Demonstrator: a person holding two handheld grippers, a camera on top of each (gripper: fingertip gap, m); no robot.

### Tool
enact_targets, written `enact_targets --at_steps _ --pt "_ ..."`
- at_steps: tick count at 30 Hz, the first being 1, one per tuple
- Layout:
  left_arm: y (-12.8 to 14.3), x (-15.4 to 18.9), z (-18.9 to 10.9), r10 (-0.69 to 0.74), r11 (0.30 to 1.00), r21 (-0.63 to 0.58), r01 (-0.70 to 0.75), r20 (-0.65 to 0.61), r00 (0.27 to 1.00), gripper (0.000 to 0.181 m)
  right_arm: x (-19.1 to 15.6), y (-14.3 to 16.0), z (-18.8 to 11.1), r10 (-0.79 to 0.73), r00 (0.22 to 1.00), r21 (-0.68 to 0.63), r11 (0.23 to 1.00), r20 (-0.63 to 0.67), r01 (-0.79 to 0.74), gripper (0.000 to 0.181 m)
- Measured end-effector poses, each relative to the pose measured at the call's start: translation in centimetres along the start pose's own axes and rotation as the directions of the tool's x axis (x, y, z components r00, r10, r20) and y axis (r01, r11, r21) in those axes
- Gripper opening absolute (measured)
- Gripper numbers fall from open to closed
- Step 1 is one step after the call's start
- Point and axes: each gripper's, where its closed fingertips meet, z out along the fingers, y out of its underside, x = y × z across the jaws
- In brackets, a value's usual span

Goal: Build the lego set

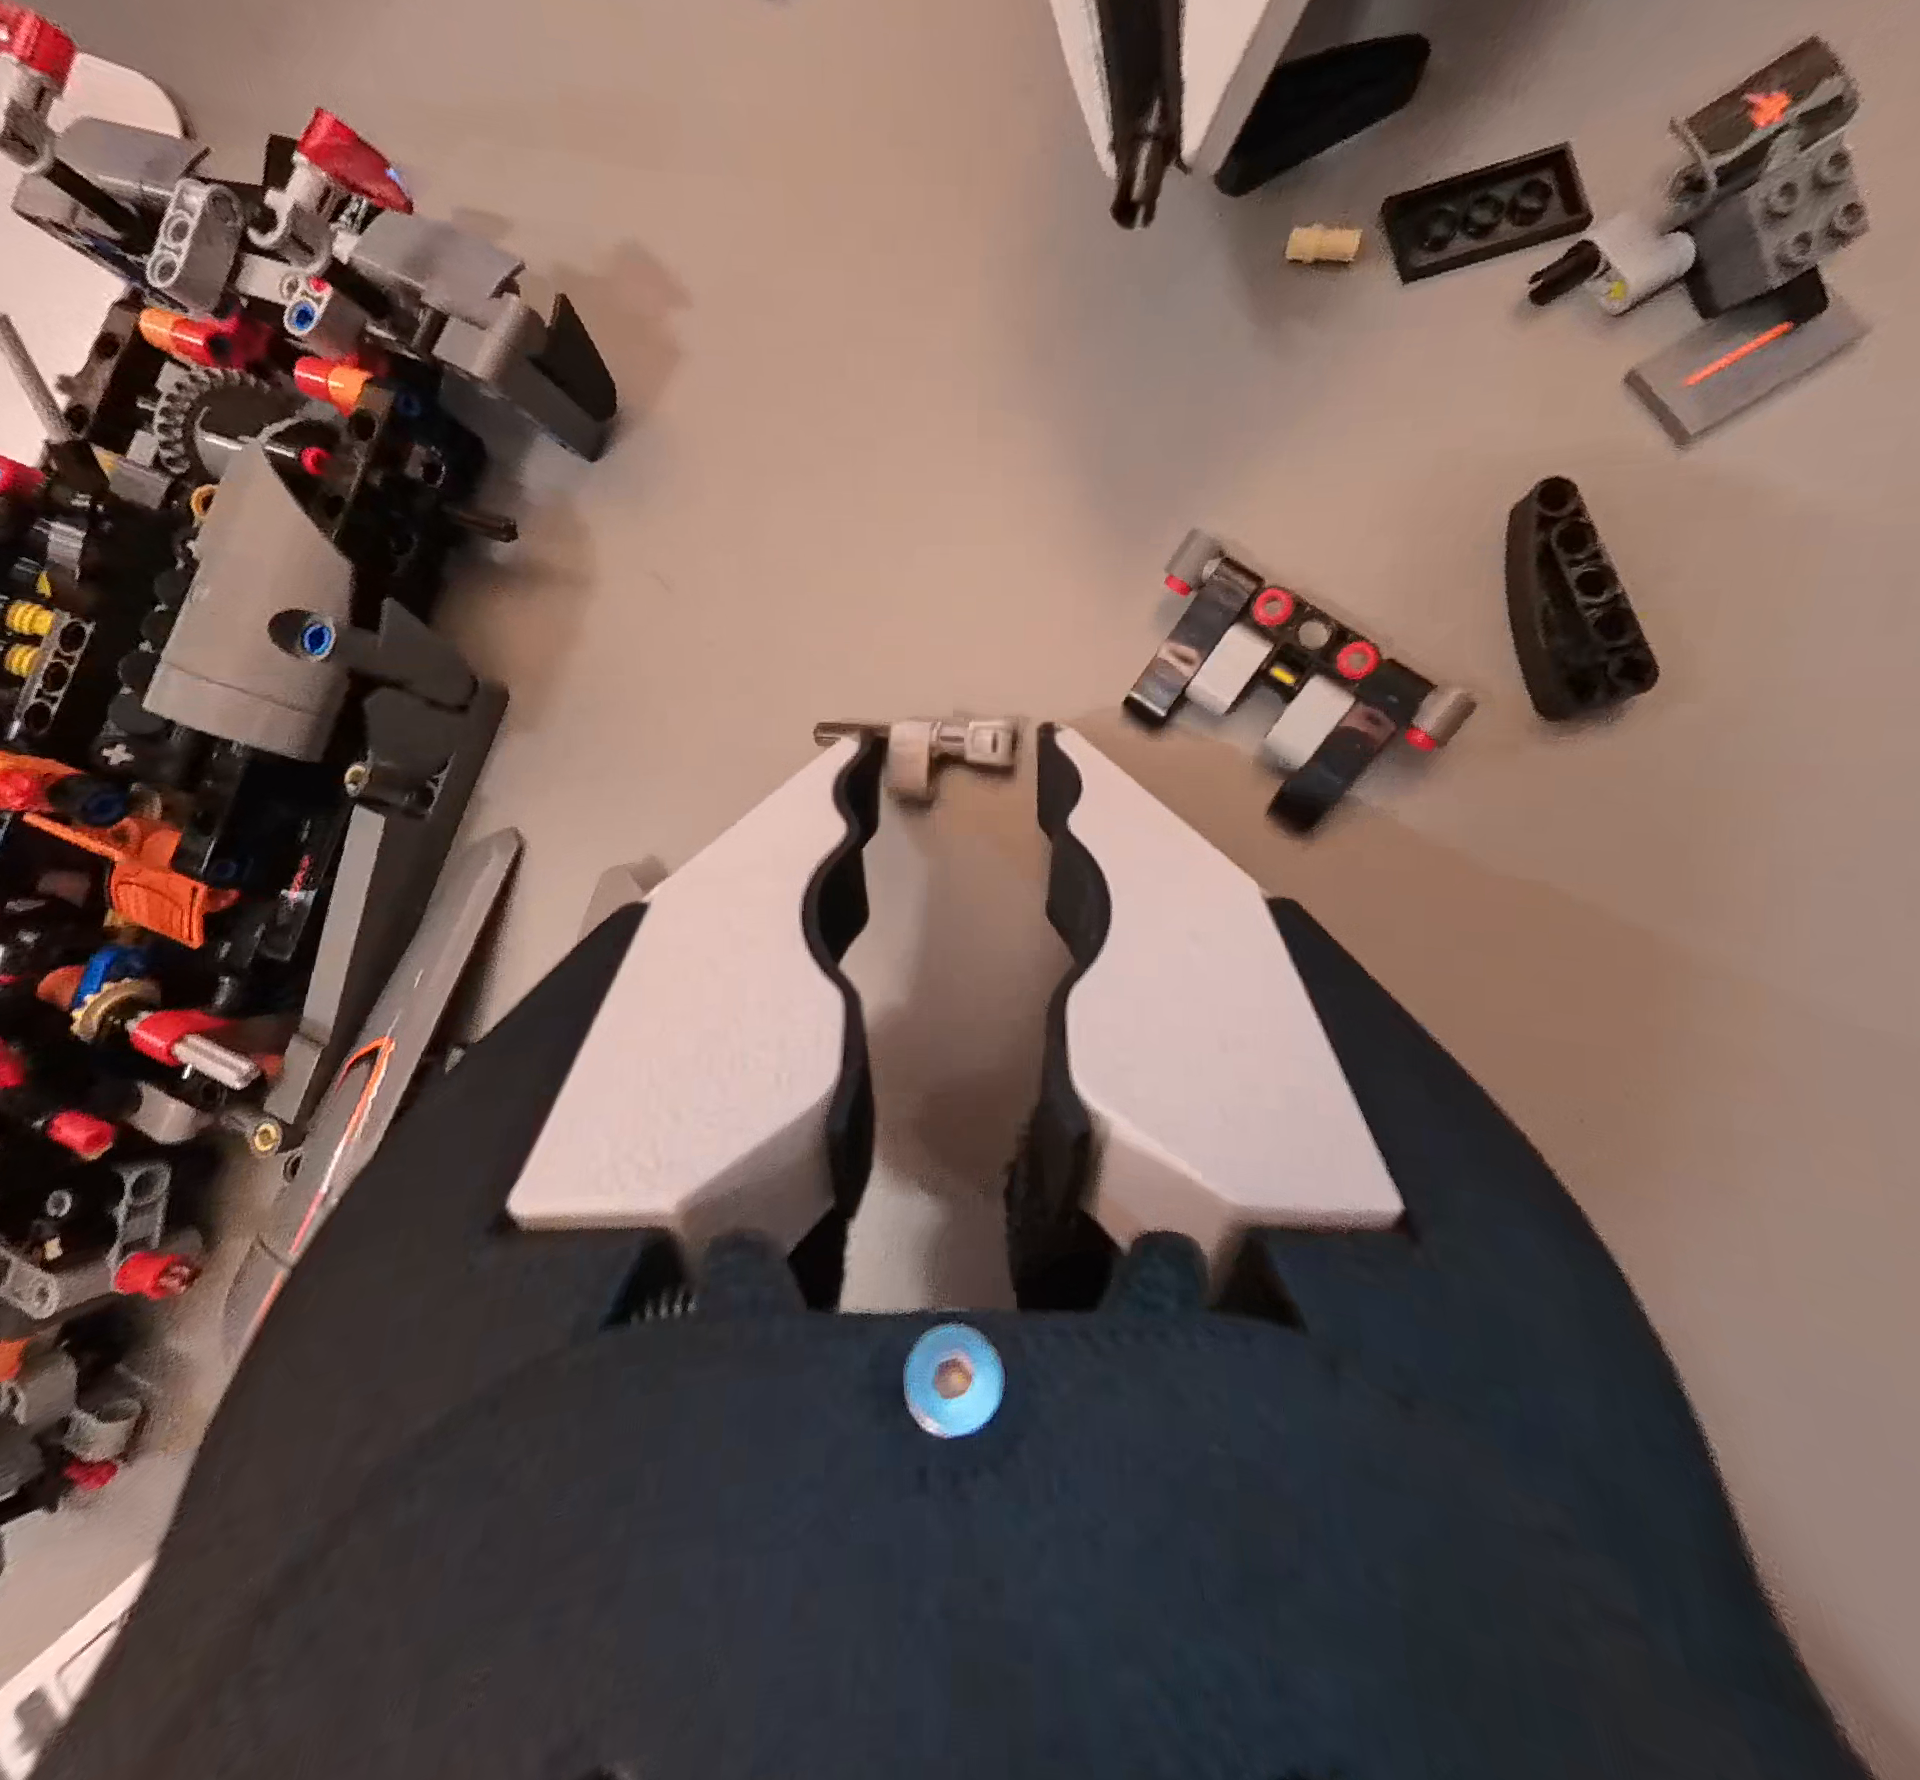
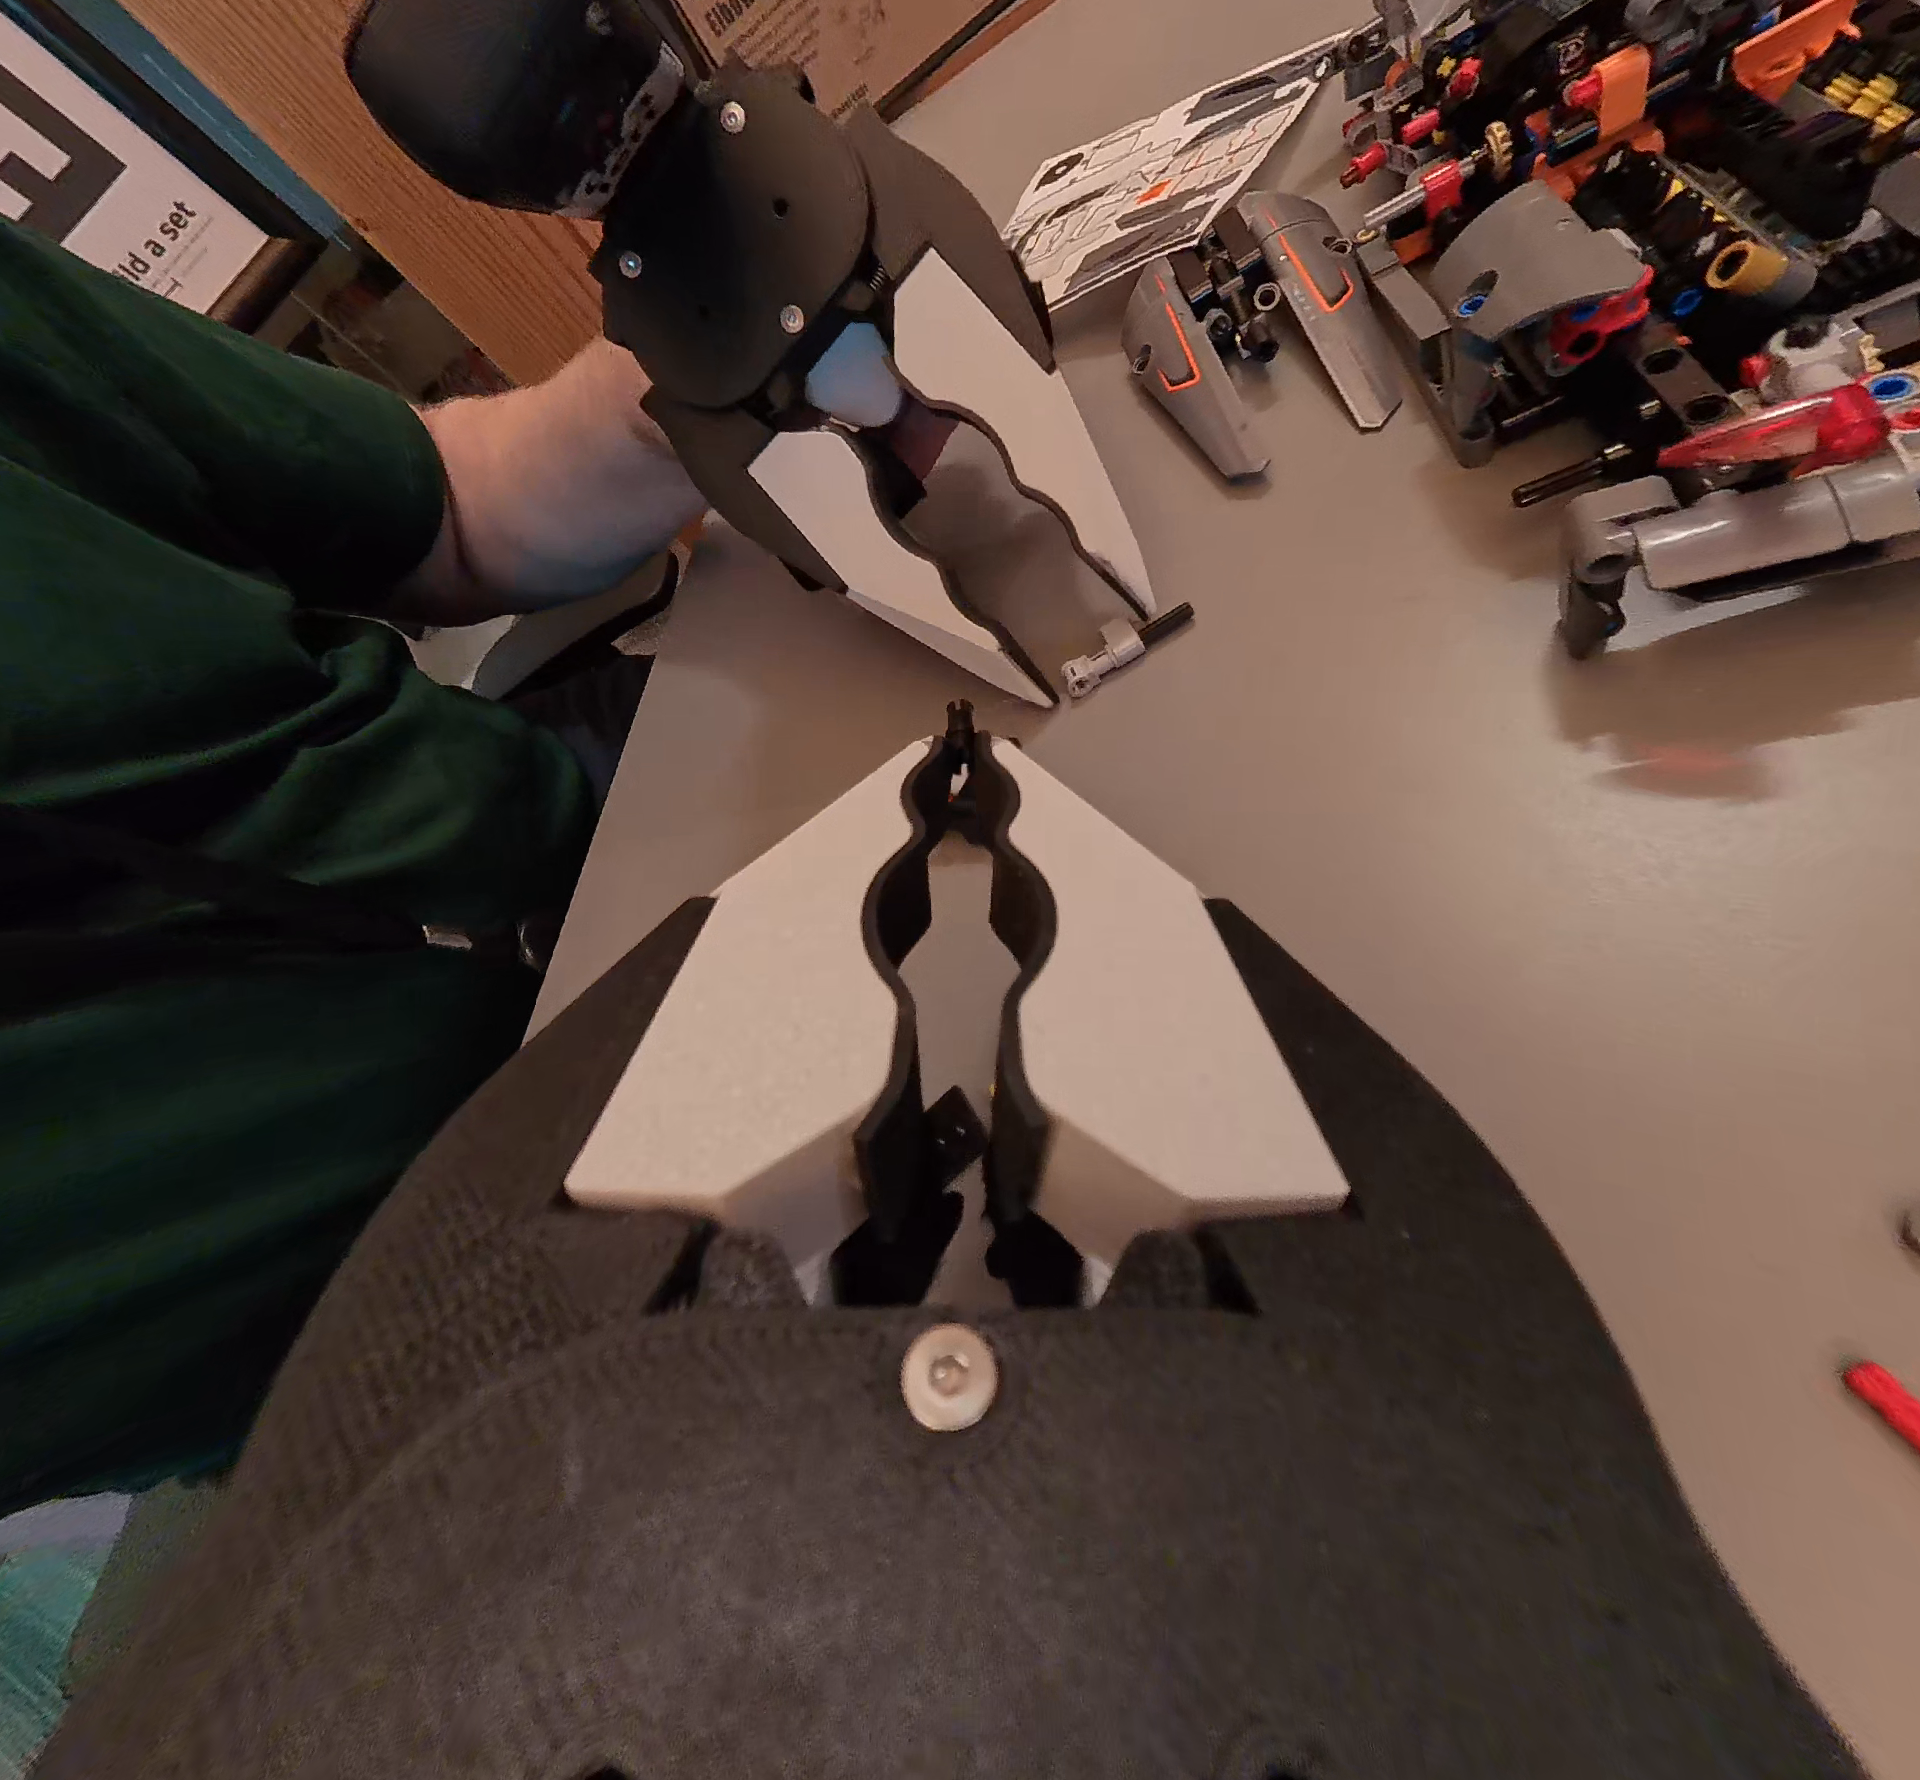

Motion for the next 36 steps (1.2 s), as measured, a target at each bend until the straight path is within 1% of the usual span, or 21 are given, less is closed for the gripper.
enact_targets --at_steps 3,4,6,8,9,10,12,14,17,18,20,22,26,27,28,31,33,35,36 --pt "-0.2 0.1 0.2 0.018 1.0 0.002 -0.018 -0.01 1.0 0.024 -0.1 -0.1 0.0 -0.006 1.0 -0.001 1.0 0.0 0.006 0.002" --pt "-0.4 0.3 0.3 0.043 0.999 0.006 -0.043 -0.026 0.999 0.024 -0.2 -0.1 0.0 -0.008 1.0 -0.001 1.0 0.001 0.008 0.002" --pt "-0.9 1.3 0.5 0.145 0.989 0.04 -0.141 -0.094 0.985 0.023 -0.2 -0.1 0.1 -0.01 1.0 -0.002 1.0 0.002 0.01 0.002" --pt "-1.0 1.3 0.5 0.178 0.984 0.041 -0.174 -0.125 0.976 0.024 -0.3 -0.1 0.1 -0.014 1.0 -0.004 1.0 0.005 0.014 0.002" --pt "-1.0 1.1 0.4 0.19 0.982 0.036 -0.187 -0.112 0.975 0.025 -0.3 -0.1 0.1 -0.017 1.0 -0.005 1.0 0.005 0.017 0.002" --pt "-0.9 0.6 0.3 0.175 0.984 0.023 -0.174 -0.085 0.981 0.029 -0.3 0.0 0.1 -0.017 1.0 -0.006 1.0 0.002 0.017 0.002" --pt "-0.6 0.5 -0.1 0.095 0.995 -0.008 -0.096 -0.074 0.993 0.045 -0.2 -0.1 -0.1 -0.015 1.0 -0.002 1.0 -0.001 0.015 0.002" --pt "-0.3 0.6 -0.2 0.051 0.998 -0.03 -0.052 -0.043 0.998 0.041 -0.3 -0.2 -0.2 -0.017 1.0 0.002 1.0 -0.002 0.017 0.002" --pt "-0.4 0.8 0.0 0.015 1.0 -0.018 -0.015 0.001 1.0 0.04 -0.4 -0.2 -0.1 -0.023 1.0 0.001 1.0 0.0 0.023 0.002" --pt "-0.5 0.6 0.1 0.013 1.0 -0.011 -0.013 0.021 1.0 0.036 -0.4 -0.2 0.0 -0.024 1.0 -0.001 1.0 0.0 0.024 0.002" --pt "-0.6 0.8 0.3 -0.004 1.0 -0.003 0.004 0.011 1.0 0.03 -0.4 -0.1 0.0 -0.026 1.0 -0.006 1.0 -0.004 0.026 0.002" --pt "-0.7 0.9 0.3 0.007 1.0 -0.018 -0.007 0.031 1.0 0.024 -0.4 -0.1 0.0 -0.026 1.0 -0.005 1.0 -0.007 0.026 0.001" --pt "-0.7 0.9 0.3 0.025 1.0 -0.018 -0.024 0.025 0.999 0.022 -0.4 -0.3 -0.2 -0.033 0.999 -0.001 0.999 -0.012 0.033 0.002" --pt "-0.6 0.8 0.3 0.02 1.0 -0.014 -0.02 0.017 1.0 0.016 -0.5 -0.3 -0.2 -0.035 0.999 0.0 0.999 -0.013 0.035 0.002" --pt "-0.5 0.7 0.2 0.017 1.0 -0.009 -0.017 0.009 1.0 0.015 -0.5 -0.3 -0.3 -0.037 0.999 0.0 0.999 -0.014 0.037 0.002" --pt "0.1 0.3 -0.2 0.049 0.999 -0.02 -0.049 0.011 0.999 0.015 -0.5 -0.3 -0.3 -0.042 0.999 -0.003 0.999 -0.019 0.042 0.001" --pt "0.2 1.0 -0.4 0.088 0.996 -0.012 -0.089 -0.031 0.996 0.015 -0.5 -0.3 -0.2 -0.045 0.999 -0.007 0.999 -0.019 0.044 0.001" --pt "0.6 1.0 -0.7 0.127 0.992 -0.02 -0.128 -0.021 0.992 0.015 -0.4 -0.2 -0.1 -0.045 0.999 -0.013 0.999 -0.021 0.045 0.002" --pt "0.7 1.5 -0.9 0.158 0.987 -0.01 -0.158 -0.043 0.987 0.015 -0.4 -0.1 0.0 -0.045 0.999 -0.016 0.999 -0.021 0.045 0.002"
